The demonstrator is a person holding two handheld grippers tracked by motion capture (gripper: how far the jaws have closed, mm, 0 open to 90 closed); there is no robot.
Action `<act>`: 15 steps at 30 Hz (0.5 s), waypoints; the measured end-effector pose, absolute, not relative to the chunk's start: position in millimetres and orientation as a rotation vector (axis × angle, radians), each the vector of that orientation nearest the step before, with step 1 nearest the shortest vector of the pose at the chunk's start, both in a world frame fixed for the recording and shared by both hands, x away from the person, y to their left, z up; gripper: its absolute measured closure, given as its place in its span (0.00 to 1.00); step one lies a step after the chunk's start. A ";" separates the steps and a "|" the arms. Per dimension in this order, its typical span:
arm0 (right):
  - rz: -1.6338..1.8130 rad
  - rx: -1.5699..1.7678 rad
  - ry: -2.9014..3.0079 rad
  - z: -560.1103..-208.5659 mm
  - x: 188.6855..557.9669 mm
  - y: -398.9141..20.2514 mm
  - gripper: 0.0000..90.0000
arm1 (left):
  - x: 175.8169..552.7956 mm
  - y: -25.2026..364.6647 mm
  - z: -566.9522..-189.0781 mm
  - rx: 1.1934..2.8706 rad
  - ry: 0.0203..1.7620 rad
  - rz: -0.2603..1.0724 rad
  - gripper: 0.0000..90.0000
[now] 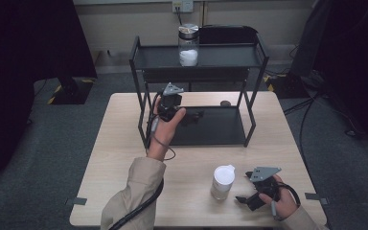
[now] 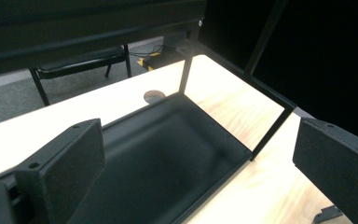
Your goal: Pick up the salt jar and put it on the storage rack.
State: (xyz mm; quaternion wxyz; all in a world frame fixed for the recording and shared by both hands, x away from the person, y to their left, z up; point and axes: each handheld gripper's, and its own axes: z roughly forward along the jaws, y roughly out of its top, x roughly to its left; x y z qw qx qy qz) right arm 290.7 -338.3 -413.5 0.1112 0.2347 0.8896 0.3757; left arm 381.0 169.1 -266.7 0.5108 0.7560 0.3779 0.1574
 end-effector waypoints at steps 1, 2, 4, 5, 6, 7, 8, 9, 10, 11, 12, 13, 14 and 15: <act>1.103 0.689 2.613 -413.5 290.7 -338.3 0.00 | 379.2 170.0 -272.2 1.820 0.909 0.378 0.02; 1.103 0.689 2.613 -413.5 290.7 -338.3 0.00 | 378.3 170.6 -274.9 1.820 0.908 0.378 0.02; 1.103 0.689 2.613 -413.5 290.7 -338.3 0.00 | 376.8 171.8 -280.1 1.825 0.906 0.378 0.02; 1.103 0.689 2.613 -413.5 290.7 -338.3 0.00 | 376.2 172.1 -281.8 1.828 0.907 0.377 0.02; 1.104 0.690 2.613 -413.5 290.7 -338.3 0.00 | 375.3 173.1 -285.1 1.830 0.907 0.372 0.02; 1.104 0.689 2.613 -413.6 290.7 -338.3 0.00 | 374.4 173.4 -287.8 1.831 0.910 0.367 0.02; 1.104 0.689 2.612 -413.6 290.7 -338.3 0.00 | 373.4 173.6 -290.2 1.837 0.909 0.367 0.02; 1.104 0.689 2.612 -413.6 290.7 -338.3 0.00 | 371.7 174.0 -293.6 1.834 0.909 0.369 0.02; 1.104 0.689 2.612 -413.6 290.7 -338.3 0.00 | 371.0 175.2 -296.9 1.835 0.904 0.366 0.02; 1.104 0.690 2.613 -413.6 290.7 -338.3 0.00 | 370.2 175.7 -299.8 1.841 0.902 0.370 0.02; 1.104 0.689 2.612 -413.6 290.7 -338.3 0.00 | 368.5 175.7 -303.9 1.838 0.907 0.376 0.02; 1.104 0.690 2.613 -413.6 290.7 -338.3 0.00 | 368.7 177.5 -308.1 1.837 0.908 0.362 0.02; 1.104 0.688 2.612 -413.7 290.7 -338.3 0.00 | 369.1 179.0 -311.7 1.837 0.910 0.348 0.02; 1.103 0.690 2.613 -413.5 290.7 -338.3 0.00 | 368.0 179.0 -314.3 1.844 0.913 0.352 0.02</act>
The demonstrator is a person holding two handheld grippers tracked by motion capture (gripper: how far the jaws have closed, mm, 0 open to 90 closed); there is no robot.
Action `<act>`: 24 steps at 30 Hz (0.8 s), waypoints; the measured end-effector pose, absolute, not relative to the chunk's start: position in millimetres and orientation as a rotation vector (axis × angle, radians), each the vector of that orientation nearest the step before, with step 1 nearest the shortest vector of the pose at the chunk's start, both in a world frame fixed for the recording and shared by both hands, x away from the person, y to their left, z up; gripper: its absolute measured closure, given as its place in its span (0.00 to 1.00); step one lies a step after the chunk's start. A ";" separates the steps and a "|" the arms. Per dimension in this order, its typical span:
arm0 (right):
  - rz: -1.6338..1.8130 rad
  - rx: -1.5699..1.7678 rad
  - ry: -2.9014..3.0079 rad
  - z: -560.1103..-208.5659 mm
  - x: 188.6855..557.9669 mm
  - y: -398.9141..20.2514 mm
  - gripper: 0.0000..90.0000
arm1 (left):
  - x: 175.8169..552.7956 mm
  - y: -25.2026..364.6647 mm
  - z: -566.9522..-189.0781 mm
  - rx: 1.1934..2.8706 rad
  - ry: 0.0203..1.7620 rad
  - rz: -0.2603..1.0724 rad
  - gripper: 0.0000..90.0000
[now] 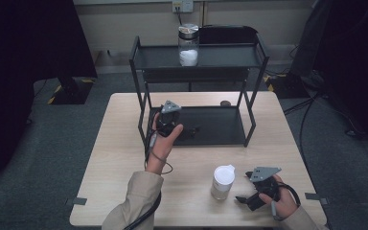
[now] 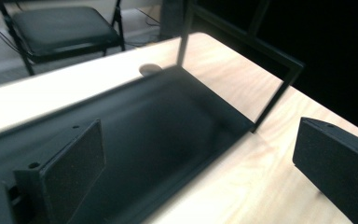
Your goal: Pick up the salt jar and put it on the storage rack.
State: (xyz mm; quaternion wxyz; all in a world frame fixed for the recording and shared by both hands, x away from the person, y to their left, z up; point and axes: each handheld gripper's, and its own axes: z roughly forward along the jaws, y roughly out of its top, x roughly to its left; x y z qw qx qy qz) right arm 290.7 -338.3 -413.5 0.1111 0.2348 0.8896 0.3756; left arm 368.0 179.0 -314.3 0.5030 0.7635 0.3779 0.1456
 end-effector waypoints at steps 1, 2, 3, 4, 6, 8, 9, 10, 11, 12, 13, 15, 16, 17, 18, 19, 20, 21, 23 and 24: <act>1.104 0.691 2.613 -413.5 290.6 -338.2 0.00 | 367.2 179.4 -317.3 1.848 0.911 0.352 0.02; 1.104 0.691 2.613 -413.6 290.6 -338.2 0.00 | 366.4 180.5 -320.8 1.846 0.912 0.346 0.02; 1.104 0.691 2.613 -413.6 290.6 -338.2 0.00 | 365.3 181.3 -324.3 1.843 0.916 0.342 0.02; 1.103 0.690 2.613 -413.5 290.7 -338.3 0.00 | 364.6 181.9 -327.3 1.846 0.919 0.342 0.02; 1.103 0.690 2.614 -413.4 290.7 -338.2 0.00 | 362.1 182.3 -334.0 1.845 0.935 0.342 0.02; 1.103 0.691 2.614 -413.4 290.7 -338.2 0.00 | 360.8 183.6 -340.5 1.843 0.944 0.326 0.02; 1.103 0.690 2.614 -413.4 290.7 -338.2 0.00 | 359.9 183.6 -343.3 1.848 0.949 0.325 0.02; 1.102 0.690 2.614 -413.4 290.7 -338.2 0.00 | 358.9 183.1 -346.0 1.854 0.953 0.326 0.02; 1.102 0.690 2.614 -413.4 290.7 -338.2 0.00 | 357.8 183.0 -348.5 1.854 0.956 0.326 0.02; 1.103 0.690 2.614 -413.4 290.7 -338.2 0.00 | 356.6 183.9 -352.4 1.855 0.960 0.317 0.02; 1.102 0.690 2.614 -413.4 290.7 -338.2 0.00 | 355.3 184.3 -354.8 1.861 0.961 0.316 0.02; 1.102 0.690 2.614 -413.4 290.7 -338.2 0.00 | 351.5 184.8 -360.7 1.869 0.967 0.320 0.02; 1.103 0.689 2.614 -413.5 290.7 -338.3 0.00 | 350.8 185.8 -363.5 1.877 0.965 0.313 0.02; 1.103 0.689 2.614 -413.5 290.8 -338.3 0.00 | 348.9 185.8 -366.2 1.875 0.972 0.315 0.02; 1.103 0.689 2.614 -413.5 290.7 -338.3 0.00 | 347.1 186.2 -370.0 1.880 0.983 0.314 0.02; 1.103 0.689 2.614 -413.4 290.8 -338.3 0.00 | 346.3 186.8 -373.1 1.886 0.989 0.310 0.02; 1.103 0.689 2.614 -413.4 290.8 -338.3 0.00 | 344.6 187.6 -376.6 1.884 0.999 0.309 0.02; 1.103 0.689 2.614 -413.5 290.8 -338.3 0.00 | 344.6 187.6 -376.6 1.884 0.999 0.309 0.02; 1.103 0.689 2.614 -413.4 290.8 -338.3 0.00 | 340.8 189.9 -382.9 1.903 1.011 0.317 0.02; 1.103 0.689 2.614 -413.4 290.8 -338.3 0.00 | 339.5 190.7 -384.6 1.907 1.017 0.316 0.02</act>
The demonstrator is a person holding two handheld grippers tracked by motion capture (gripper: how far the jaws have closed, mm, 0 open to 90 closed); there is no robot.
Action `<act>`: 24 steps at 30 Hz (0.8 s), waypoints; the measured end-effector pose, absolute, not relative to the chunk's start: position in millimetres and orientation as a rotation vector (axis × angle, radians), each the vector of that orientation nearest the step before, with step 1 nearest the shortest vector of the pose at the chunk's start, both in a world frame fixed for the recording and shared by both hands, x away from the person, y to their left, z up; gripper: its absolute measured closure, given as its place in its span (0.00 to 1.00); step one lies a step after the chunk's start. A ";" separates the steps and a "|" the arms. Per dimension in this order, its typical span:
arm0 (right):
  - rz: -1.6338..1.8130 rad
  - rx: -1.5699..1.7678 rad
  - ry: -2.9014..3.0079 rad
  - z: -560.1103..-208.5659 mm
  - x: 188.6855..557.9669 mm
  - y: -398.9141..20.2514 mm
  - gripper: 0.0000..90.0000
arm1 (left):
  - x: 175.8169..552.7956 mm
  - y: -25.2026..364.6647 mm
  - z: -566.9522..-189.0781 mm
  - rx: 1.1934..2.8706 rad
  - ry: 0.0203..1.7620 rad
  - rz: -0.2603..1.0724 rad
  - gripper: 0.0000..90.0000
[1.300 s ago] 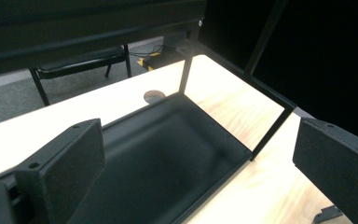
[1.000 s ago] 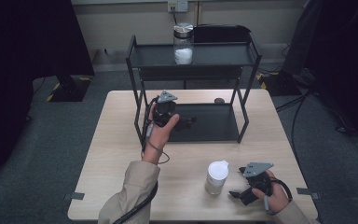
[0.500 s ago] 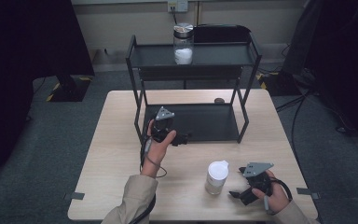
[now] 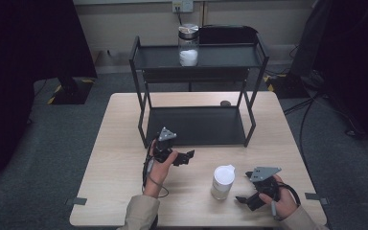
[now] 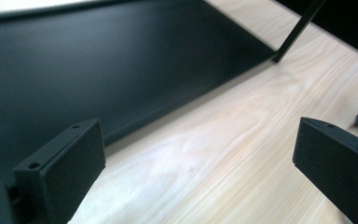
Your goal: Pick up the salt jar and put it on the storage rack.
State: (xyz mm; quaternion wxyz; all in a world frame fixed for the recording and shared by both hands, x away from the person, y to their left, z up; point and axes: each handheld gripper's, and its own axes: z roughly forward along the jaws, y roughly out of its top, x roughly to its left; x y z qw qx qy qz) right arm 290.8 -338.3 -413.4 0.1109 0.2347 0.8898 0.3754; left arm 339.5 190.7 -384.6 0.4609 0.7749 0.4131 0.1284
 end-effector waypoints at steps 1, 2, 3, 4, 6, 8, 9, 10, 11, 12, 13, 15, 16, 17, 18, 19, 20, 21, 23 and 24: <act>1.103 0.690 2.613 -413.5 290.8 -338.3 0.00 | 338.3 191.7 -386.0 1.912 1.020 0.314 0.02; 1.103 0.690 2.614 -413.5 290.8 -338.3 0.00 | 336.3 191.5 -387.0 1.922 1.023 0.326 0.02; 1.103 0.690 2.614 -413.5 290.8 -338.3 0.00 | 335.2 191.8 -387.5 1.935 1.027 0.330 0.02; 1.103 0.690 2.614 -413.5 290.8 -338.3 0.00 | 334.1 192.8 -388.4 1.943 1.033 0.332 0.02; 1.103 0.690 2.613 -413.5 290.8 -338.3 0.00 | 331.2 196.0 -391.3 1.942 1.044 0.328 0.02; 1.103 0.690 2.614 -413.4 290.8 -338.2 0.00 | 326.8 196.1 -391.9 1.965 1.053 0.352 0.02; 1.103 0.689 2.613 -413.5 290.8 -338.3 0.00 | 325.5 197.0 -392.5 1.978 1.052 0.355 0.02; 1.103 0.690 2.613 -413.5 290.8 -338.3 0.00 | 324.0 198.3 -393.4 1.985 1.056 0.356 0.02; 1.103 0.689 2.614 -413.4 290.8 -338.3 0.00 | 322.0 199.1 -394.7 1.988 1.063 0.361 0.02; 1.103 0.689 2.613 -413.5 290.8 -338.3 0.00 | 320.9 200.3 -395.6 1.997 1.066 0.361 0.02; 1.103 0.689 2.613 -413.5 290.8 -338.3 0.00 | 319.5 201.8 -397.1 2.000 1.069 0.362 0.02; 1.103 0.689 2.613 -413.5 290.8 -338.3 0.00 | 317.2 203.0 -398.9 2.011 1.079 0.370 0.02; 1.103 0.690 2.613 -413.5 290.8 -338.2 0.00 | 316.1 203.6 -399.5 2.023 1.079 0.374 0.02; 1.103 0.689 2.614 -413.5 290.8 -338.3 0.00 | 315.1 203.7 -399.9 2.030 1.082 0.377 0.02; 1.103 0.689 2.614 -413.5 290.8 -338.3 0.00 | 315.0 203.7 -399.9 2.046 1.078 0.379 0.02; 1.103 0.690 2.614 -413.4 290.8 -338.2 0.00 | 314.6 203.6 -400.3 2.059 1.074 0.383 0.02; 1.103 0.690 2.614 -413.4 290.8 -338.2 0.00 | 313.9 203.5 -400.8 2.067 1.077 0.386 0.02; 1.103 0.689 2.614 -413.5 290.8 -338.3 0.00 | 313.7 203.7 -401.5 2.073 1.077 0.385 0.02; 1.103 0.689 2.614 -413.4 290.8 -338.3 0.00 | 312.7 203.3 -402.9 2.089 1.081 0.392 0.02; 1.103 0.689 2.614 -413.4 290.8 -338.2 0.00 | 312.6 202.8 -403.6 2.099 1.082 0.391 0.02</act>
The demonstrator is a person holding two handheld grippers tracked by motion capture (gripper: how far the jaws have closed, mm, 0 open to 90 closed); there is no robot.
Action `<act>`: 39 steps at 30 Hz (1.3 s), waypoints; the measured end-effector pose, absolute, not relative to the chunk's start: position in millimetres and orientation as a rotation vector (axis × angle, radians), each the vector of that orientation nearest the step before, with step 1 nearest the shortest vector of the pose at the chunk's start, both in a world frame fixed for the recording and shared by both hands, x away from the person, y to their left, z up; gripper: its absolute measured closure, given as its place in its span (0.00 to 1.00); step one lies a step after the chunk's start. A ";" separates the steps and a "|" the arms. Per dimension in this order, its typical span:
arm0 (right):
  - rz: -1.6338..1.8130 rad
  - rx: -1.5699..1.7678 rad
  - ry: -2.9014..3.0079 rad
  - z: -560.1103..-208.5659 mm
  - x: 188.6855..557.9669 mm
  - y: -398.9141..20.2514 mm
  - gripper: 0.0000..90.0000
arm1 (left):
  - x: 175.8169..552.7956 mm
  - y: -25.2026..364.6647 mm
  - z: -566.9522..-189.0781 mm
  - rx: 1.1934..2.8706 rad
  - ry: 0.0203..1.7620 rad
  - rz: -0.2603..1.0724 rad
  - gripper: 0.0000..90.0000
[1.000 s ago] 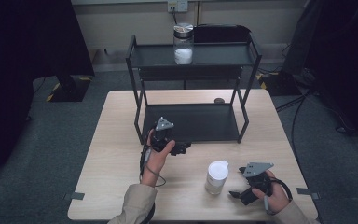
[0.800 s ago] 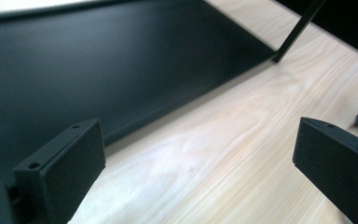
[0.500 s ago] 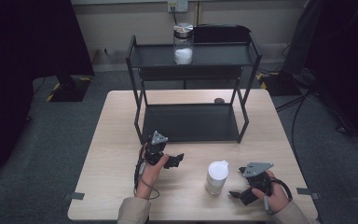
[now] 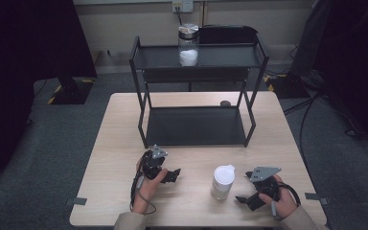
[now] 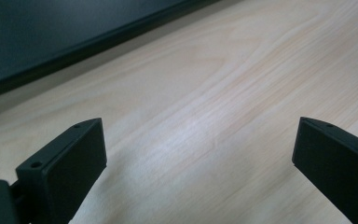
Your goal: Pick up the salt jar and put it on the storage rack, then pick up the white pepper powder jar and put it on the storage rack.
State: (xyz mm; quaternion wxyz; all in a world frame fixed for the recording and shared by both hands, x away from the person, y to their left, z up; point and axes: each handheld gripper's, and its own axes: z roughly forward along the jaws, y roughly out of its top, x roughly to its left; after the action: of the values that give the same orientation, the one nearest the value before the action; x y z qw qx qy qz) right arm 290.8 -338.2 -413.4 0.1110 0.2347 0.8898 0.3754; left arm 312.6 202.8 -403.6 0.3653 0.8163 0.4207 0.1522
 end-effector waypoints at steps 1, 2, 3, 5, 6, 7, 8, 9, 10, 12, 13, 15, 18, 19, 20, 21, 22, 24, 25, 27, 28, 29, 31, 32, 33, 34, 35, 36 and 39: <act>1.102 0.689 2.614 -413.4 290.8 -338.2 0.00 | 312.5 200.8 -403.0 2.124 1.080 0.401 0.03; 1.102 0.689 2.614 -413.4 290.9 -338.2 0.00 | 311.7 197.4 -402.2 2.156 1.074 0.422 0.03; 1.102 0.690 2.614 -413.4 290.8 -338.2 0.00 | 311.8 196.2 -402.3 2.175 1.067 0.423 0.03; 1.102 0.690 2.614 -413.4 290.8 -338.2 0.00 | 312.1 196.8 -404.4 2.183 1.078 0.407 0.03; 1.102 0.689 2.614 -413.4 290.9 -338.2 0.00 | 311.1 196.4 -405.2 2.182 1.079 0.413 0.02; 1.103 0.689 2.614 -413.4 290.9 -338.2 0.00 | 310.7 196.8 -405.0 2.189 1.070 0.415 0.01; 1.102 0.689 2.614 -413.4 290.9 -338.2 0.00 | 310.2 197.3 -405.2 2.188 1.070 0.418 0.01; 1.102 0.689 2.614 -413.4 290.9 -338.2 0.00 | 309.8 197.4 -405.6 2.193 1.063 0.422 0.01; 1.102 0.689 2.614 -413.4 290.9 -338.2 0.00 | 309.1 197.6 -406.4 2.191 1.060 0.422 0.00; 1.102 0.689 2.614 -413.4 290.9 -338.1 0.00 | 307.4 198.9 -408.0 2.184 1.055 0.428 0.00; 1.102 0.689 2.614 -413.4 290.9 -338.1 0.00 | 306.0 199.7 -409.7 2.175 1.052 0.433 0.00; 1.101 0.689 2.614 -413.3 290.9 -338.0 0.00 | 301.3 205.6 -417.0 2.141 1.026 0.446 0.00; 1.101 0.689 2.614 -413.3 290.8 -338.0 0.00 | 300.6 205.9 -417.3 2.140 1.026 0.444 0.00; 1.101 0.690 2.613 -413.3 290.7 -337.9 0.00 | 300.7 205.9 -417.3 2.140 1.026 0.445 0.00; 1.101 0.691 2.613 -413.3 290.7 -337.9 0.00 | 300.8 205.9 -417.4 2.140 1.025 0.445 0.00; 1.101 0.691 2.613 -413.3 290.6 -337.9 0.00 | 300.8 205.9 -417.4 2.140 1.025 0.446 0.00; 1.101 0.691 2.613 -413.3 290.7 -337.9 0.00 | 300.8 205.9 -417.4 2.140 1.025 0.446 0.00; 1.098 0.692 2.615 -412.9 290.8 -337.3 0.00 | 300.8 205.9 -417.4 2.140 1.025 0.445 0.00; 1.099 0.692 2.615 -412.9 290.9 -337.2 0.00 | 300.8 205.8 -417.4 2.140 1.025 0.445 0.00; 1.092 0.688 2.622 -411.7 291.5 -335.9 0.00 | 300.8 205.9 -417.4 2.140 1.024 0.446 0.00; 1.090 0.682 2.630 -410.9 292.4 -335.3 0.00 | 300.8 205.9 -417.4 2.140 1.025 0.446 0.00; 1.097 0.681 2.638 -410.5 293.7 -335.4 0.00 | 300.8 205.8 -417.4 2.140 1.025 0.446 0.00; 1.134 0.692 2.657 -409.9 297.6 -338.0 0.01 | 300.8 205.8 -417.4 2.140 1.024 0.446 0.00; 1.141 0.678 2.663 -409.1 298.3 -338.0 0.02 | 300.8 205.8 -417.4 2.140 1.024 0.446 0.00; 1.142 0.660 2.655 -408.3 296.5 -337.0 0.02 | 300.8 205.8 -417.4 2.140 1.025 0.446 0.00; 1.140 0.653 2.644 -407.3 294.3 -335.6 0.01 | 300.8 205.8 -417.4 2.140 1.025 0.446 0.00; 1.145 0.650 2.641 -406.3 293.6 -334.7 0.01 | 300.7 205.8 -417.5 2.139 1.025 0.446 0.00; 1.152 0.643 2.643 -405.7 293.8 -334.4 0.02 | 300.7 205.8 -417.5 2.139 1.024 0.447 0.00; 1.188 0.625 2.640 -403.3 293.6 -331.3 0.01 | 300.7 205.8 -417.4 2.140 1.024 0.446 0.00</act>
State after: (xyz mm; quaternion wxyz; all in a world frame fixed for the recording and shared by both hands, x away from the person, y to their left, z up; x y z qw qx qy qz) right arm 293.6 -331.3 -403.3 0.0901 0.2103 0.8877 0.3995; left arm 300.7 205.8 -417.4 0.3558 0.8284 0.3965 0.1729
